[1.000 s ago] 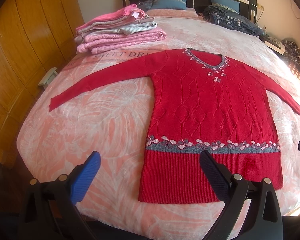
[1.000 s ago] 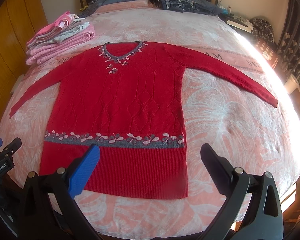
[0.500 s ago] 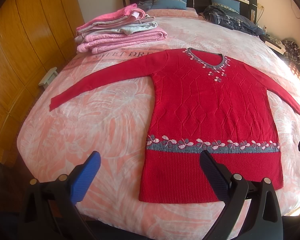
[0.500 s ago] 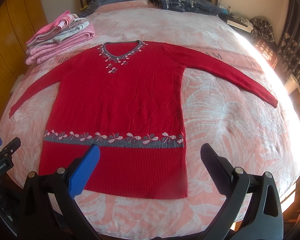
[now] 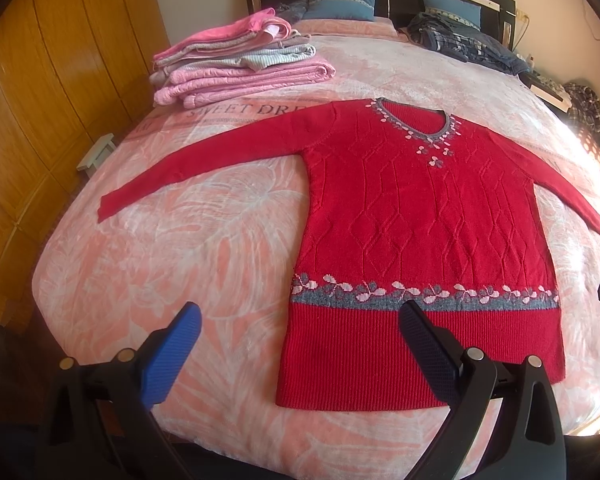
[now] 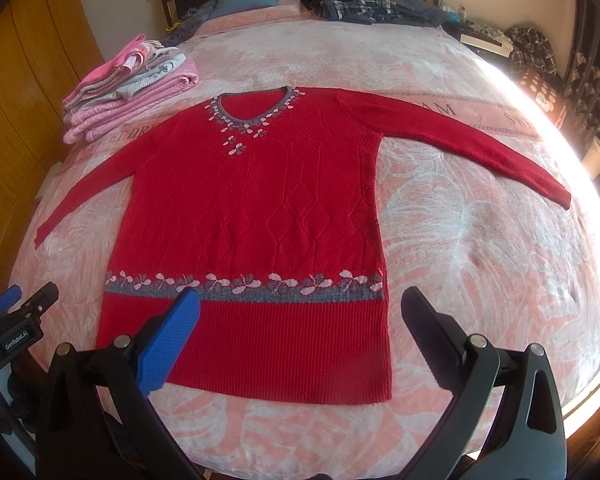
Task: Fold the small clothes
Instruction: 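Move the right tool to the red sweater's sleeve cuff and grasp it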
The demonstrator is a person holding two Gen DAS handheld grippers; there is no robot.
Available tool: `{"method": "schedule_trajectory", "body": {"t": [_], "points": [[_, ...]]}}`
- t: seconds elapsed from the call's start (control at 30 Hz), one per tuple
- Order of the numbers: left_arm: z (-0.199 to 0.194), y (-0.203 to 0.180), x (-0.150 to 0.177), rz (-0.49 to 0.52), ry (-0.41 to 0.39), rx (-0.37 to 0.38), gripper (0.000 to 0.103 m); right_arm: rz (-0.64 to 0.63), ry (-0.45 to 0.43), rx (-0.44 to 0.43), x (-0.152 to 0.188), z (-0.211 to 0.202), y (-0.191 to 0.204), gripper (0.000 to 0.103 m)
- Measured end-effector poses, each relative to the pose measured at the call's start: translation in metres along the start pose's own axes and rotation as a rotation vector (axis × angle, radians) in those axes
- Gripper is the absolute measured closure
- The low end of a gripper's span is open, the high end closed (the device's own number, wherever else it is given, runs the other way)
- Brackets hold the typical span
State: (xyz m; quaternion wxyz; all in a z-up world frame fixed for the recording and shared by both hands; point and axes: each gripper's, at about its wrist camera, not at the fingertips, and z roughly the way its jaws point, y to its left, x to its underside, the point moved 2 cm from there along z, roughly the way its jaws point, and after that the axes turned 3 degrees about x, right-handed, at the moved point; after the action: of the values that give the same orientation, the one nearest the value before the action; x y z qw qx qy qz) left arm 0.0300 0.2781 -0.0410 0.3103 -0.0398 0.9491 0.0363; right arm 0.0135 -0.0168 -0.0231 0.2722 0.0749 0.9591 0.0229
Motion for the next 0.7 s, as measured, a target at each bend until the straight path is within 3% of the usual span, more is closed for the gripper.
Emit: {"method": "schedule_trajectory", "body": {"t": [0.17,0.33,0.47,0.7], "points": [[0.019,-0.018,-0.031,0.011,0.036,0.02,0.004,0.023,0.09,0.05,-0.032,0.027,-0.032,0.004],[0.03,-0.051,-0.074,0.048,-0.027,-0.004,0.004,0.157,0.139,0.017,-0.08,0.052,-0.095,0.007],[0.056,-0.086,-0.113,0.069,-0.014,0.051,0.004,0.202,0.104,0.088,-0.119,0.061,-0.15,0.007],[0.109,-0.153,-0.163,0.092,0.02,0.106,0.004,0.291,0.102,0.104,-0.159,0.092,-0.263,0.005]]}}
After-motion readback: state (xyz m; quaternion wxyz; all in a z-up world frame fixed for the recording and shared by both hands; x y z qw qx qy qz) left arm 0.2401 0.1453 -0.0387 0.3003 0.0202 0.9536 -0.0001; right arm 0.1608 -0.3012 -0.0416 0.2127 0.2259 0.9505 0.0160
